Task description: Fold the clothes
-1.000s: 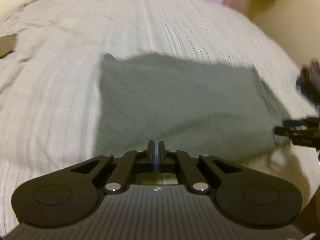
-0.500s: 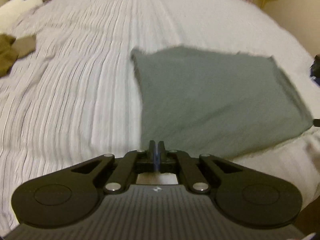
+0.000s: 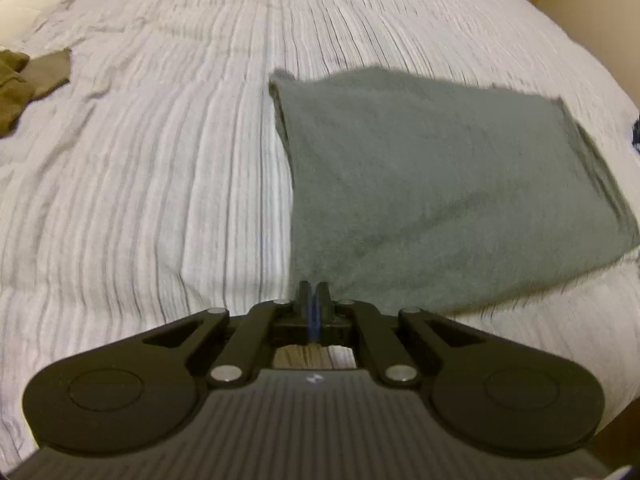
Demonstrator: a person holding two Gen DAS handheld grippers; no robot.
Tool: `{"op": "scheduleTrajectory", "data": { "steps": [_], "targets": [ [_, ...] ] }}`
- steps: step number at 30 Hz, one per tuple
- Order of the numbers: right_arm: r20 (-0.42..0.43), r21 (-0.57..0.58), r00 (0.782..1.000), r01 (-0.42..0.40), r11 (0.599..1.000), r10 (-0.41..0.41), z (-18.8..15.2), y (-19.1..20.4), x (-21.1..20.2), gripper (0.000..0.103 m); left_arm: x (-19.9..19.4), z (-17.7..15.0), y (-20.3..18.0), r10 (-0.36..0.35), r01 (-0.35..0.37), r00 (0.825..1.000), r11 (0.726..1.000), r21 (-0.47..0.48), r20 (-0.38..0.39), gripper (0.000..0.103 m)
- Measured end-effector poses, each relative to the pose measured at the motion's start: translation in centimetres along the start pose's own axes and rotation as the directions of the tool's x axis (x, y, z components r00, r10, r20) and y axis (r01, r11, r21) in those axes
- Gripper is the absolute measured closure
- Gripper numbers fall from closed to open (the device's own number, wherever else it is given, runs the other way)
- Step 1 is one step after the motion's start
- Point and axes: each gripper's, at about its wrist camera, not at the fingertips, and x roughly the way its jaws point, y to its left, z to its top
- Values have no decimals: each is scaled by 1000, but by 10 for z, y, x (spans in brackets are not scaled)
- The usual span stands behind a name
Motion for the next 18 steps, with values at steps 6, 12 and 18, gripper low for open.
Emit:
{"op": "scheduleTrajectory", "data": {
  "steps": [6,12,18],
  "targets": [
    [73,107,977,-206,973,199,61,-4,25,57,11,40,-27,-35,37,997,999,-24,65,102],
    [90,16,948,-309,951,306,106,7,73,70,34,68,-60,-47,47,996,999,2,82,102],
    [43,-20,926,-374,927,375,131,7,120,97,54,82,-63,-27,29,998,999,-31,62,102]
  ]
}}
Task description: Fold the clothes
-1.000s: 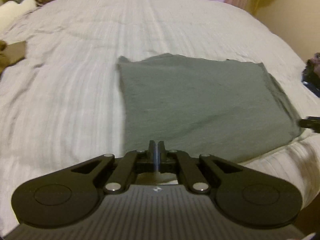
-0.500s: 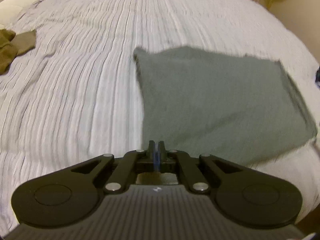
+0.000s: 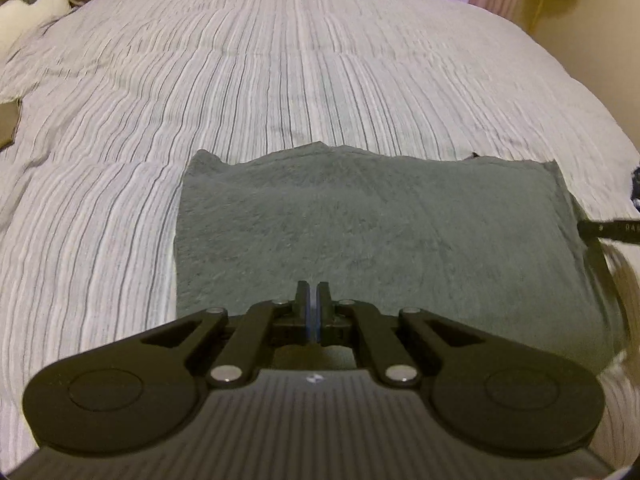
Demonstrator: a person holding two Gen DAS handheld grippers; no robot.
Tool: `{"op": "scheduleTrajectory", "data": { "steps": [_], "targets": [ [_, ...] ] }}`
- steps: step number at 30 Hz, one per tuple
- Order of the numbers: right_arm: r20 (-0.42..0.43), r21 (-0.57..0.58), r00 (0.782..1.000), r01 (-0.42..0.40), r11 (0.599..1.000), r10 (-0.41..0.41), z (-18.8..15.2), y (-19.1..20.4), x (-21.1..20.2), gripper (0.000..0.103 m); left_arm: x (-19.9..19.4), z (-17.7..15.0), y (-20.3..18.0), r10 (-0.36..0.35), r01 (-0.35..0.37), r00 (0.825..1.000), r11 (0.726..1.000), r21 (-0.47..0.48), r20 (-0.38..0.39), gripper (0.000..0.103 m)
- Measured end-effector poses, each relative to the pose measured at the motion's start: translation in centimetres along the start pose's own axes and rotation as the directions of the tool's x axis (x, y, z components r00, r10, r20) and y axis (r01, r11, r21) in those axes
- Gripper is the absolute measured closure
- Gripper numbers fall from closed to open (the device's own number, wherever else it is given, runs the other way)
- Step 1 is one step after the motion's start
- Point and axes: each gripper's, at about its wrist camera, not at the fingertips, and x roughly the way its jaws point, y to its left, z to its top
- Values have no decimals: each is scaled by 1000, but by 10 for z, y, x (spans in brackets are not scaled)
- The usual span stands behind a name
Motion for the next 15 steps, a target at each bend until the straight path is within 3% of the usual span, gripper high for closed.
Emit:
{"op": "scheduleTrajectory", "data": {
  "steps": [1,4,7,9,10,11,15],
  "targets": [
    [-13,24,1000,-22,999,22,3,-9,7,102,3,2,0,3,-3,1000,1000,-6,-3,102],
    [8,226,994,-107,968,108,-2,-41,0,102,8,5,0,14,-14,1000,1000,-14,-9,102],
    [16,502,980,-181,846,200,-14,-80,5,102,16,7,2,23,-23,999,999,-26,-28,102],
    [7,602,975,-181,778,221,-18,-97,10,102,25,6,6,39,-41,998,998,-46,-48,102],
    [3,606,977,-171,777,213,-16,-98,9,102,26,6,8,46,-49,998,997,-51,-51,102],
    [-7,576,982,-149,804,187,-11,-93,5,102,27,6,10,54,-57,997,997,-57,-53,102],
    [-35,344,999,-14,939,27,9,-58,-12,101,28,8,13,68,-72,996,995,-66,-52,102]
  ]
}}
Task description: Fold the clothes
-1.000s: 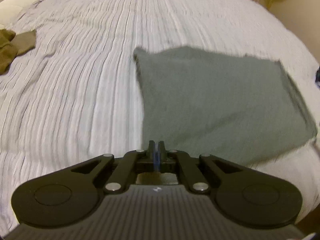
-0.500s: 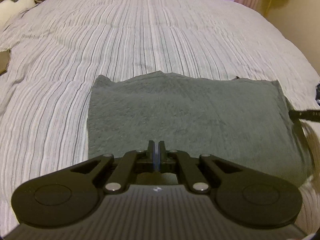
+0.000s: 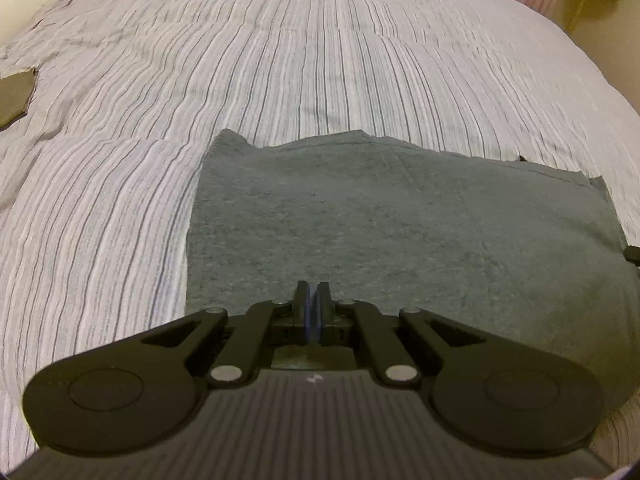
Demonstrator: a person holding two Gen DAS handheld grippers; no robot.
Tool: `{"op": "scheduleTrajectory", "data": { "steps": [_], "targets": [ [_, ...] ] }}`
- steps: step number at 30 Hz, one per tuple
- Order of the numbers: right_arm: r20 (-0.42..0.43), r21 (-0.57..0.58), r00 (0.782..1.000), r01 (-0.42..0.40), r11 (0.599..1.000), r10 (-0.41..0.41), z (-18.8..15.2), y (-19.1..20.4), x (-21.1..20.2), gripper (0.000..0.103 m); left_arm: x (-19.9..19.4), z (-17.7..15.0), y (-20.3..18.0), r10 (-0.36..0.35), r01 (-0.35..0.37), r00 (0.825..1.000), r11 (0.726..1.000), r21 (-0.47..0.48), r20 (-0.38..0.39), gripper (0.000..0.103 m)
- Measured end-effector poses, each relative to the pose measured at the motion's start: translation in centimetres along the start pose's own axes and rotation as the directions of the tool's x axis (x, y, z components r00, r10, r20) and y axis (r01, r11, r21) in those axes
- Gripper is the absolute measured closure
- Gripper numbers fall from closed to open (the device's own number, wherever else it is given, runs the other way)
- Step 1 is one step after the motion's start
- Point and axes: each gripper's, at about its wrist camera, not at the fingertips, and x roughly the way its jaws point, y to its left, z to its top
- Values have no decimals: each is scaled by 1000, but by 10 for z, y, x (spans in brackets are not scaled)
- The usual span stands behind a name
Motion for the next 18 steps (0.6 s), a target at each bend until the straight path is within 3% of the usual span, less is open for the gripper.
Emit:
{"op": "scheduleTrajectory", "data": {
  "steps": [2,5,7,9,11,14,18],
  "targets": [
    [45,-127,997,64,990,-59,-2,20,-4,101,-2,3,-3,-1,1,1000,1000,10,8,102],
    [102,-315,991,117,942,-89,-11,47,0,101,0,6,-9,-3,2,1000,999,37,23,102],
    [95,-424,993,100,900,-66,-11,58,12,101,4,9,-14,-15,14,1000,999,46,24,102],
    [80,-485,991,129,865,-103,-10,59,30,101,13,11,-16,-9,7,1000,998,70,21,101],
    [90,-469,977,211,858,-191,-3,48,43,102,22,13,-15,12,-14,1000,996,90,20,99],
    [131,-357,955,297,886,-268,11,26,27,101,25,22,-3,30,-32,999,998,55,37,99],
    [123,-256,977,200,946,-174,1,12,-25,101,1,19,5,-15,12,997,999,33,74,99]
  ]
}}
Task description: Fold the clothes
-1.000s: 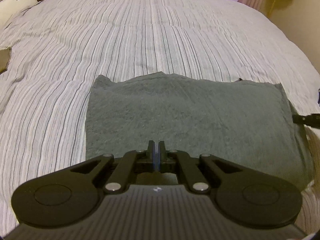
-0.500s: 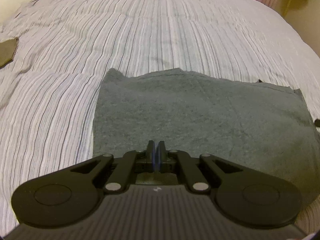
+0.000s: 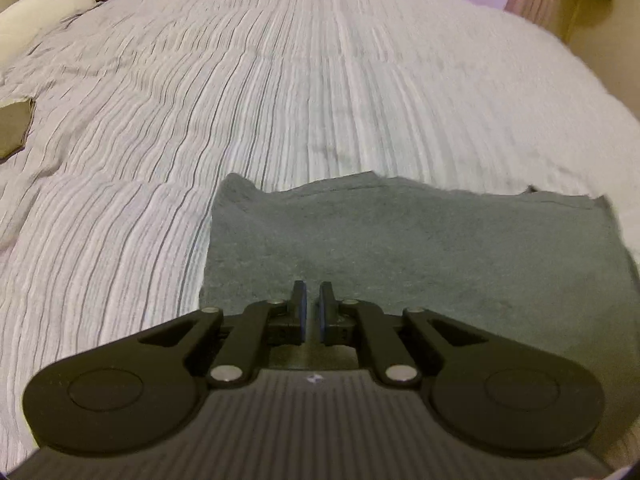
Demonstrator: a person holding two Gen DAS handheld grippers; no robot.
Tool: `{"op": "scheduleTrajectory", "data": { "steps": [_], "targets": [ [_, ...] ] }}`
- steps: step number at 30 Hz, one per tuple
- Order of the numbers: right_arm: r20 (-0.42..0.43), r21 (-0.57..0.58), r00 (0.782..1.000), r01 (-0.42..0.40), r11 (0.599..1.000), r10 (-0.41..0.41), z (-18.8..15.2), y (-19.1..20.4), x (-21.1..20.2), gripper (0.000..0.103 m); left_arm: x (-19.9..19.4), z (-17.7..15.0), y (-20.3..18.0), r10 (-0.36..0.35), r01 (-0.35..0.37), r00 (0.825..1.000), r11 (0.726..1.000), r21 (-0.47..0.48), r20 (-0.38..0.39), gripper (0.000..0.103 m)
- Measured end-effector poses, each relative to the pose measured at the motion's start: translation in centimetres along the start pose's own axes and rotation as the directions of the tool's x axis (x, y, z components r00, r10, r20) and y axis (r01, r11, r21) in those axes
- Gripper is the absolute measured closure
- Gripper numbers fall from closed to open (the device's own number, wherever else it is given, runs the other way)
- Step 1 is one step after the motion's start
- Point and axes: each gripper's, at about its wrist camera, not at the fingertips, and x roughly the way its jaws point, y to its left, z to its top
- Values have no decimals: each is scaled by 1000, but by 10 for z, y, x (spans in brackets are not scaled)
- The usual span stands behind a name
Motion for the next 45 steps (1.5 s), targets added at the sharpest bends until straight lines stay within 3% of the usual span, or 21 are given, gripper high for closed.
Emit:
{"op": "scheduleTrajectory", "data": {
  "steps": [4,7,10,12,13,14,16,19,22,25,31,33,35,37,39,40,42,44,45],
  "targets": [
    [-53,61,989,-133,989,136,-43,6,-37,101,-17,-29,2,-31,30,998,1000,-9,-47,99],
    [-182,77,977,-96,992,109,-79,12,-30,101,-19,-47,10,1,-7,995,998,-57,-103,100],
    [-172,194,976,-103,976,137,-85,-1,-37,100,-32,-48,18,2,-13,994,995,-103,-110,99],
    [-143,229,977,-120,966,156,-76,-8,-44,73,-41,-45,18,6,-17,995,994,-103,-103,99],
    [-119,235,980,-128,963,159,-70,-10,-47,34,-44,-43,19,2,-13,995,994,-111,-102,99],
    [-92,238,983,-135,962,160,-65,-13,-51,27,-48,-42,20,-3,-9,995,993,-119,-101,99],
    [-72,261,976,-180,948,206,-56,-18,-49,27,-50,-40,24,-17,2,995,988,-157,-96,99],
    [-80,304,949,-268,914,305,-48,-22,-32,27,-51,-38,30,-35,15,995,977,-211,-89,99],
    [-122,309,926,-305,901,356,-52,-27,-6,29,-45,-40,38,-46,24,995,970,-242,-85,99],
    [-134,336,895,-362,870,425,-55,-31,10,40,-33,-44,47,-59,35,995,964,-262,-83,99],
    [-172,352,847,-423,835,503,-52,-27,29,41,-18,-44,60,-107,73,989,950,-302,-97,100],
    [-186,359,844,-418,834,503,-51,-25,31,49,-26,-42,63,-135,103,987,944,-315,-83,100],
    [-209,381,844,-394,836,493,-52,-22,36,71,-31,-42,68,-166,130,983,933,-335,-79,100],
    [-229,391,855,-357,848,466,-51,-16,40,73,-32,-40,78,-187,145,978,923,-357,-89,100],
    [-245,376,875,-311,873,418,-48,-6,41,92,-32,-36,90,-208,160,973,915,-370,-95,100],
    [-258,355,890,-274,894,375,-45,3,40,93,-33,-32,98,-216,167,972,912,-375,-94,100],
    [-282,271,926,-175,946,252,-37,28,34,95,-33,-24,113,-222,172,971,912,-372,-95,100],
    [-293,100,955,-21,995,50,-29,71,21,96,-33,-16,126,-217,165,970,917,-363,-109,100],
    [-282,3,958,60,998,-57,-26,96,16,96,-32,-13,134,-222,168,968,917,-361,-115,100]
  ]
}}
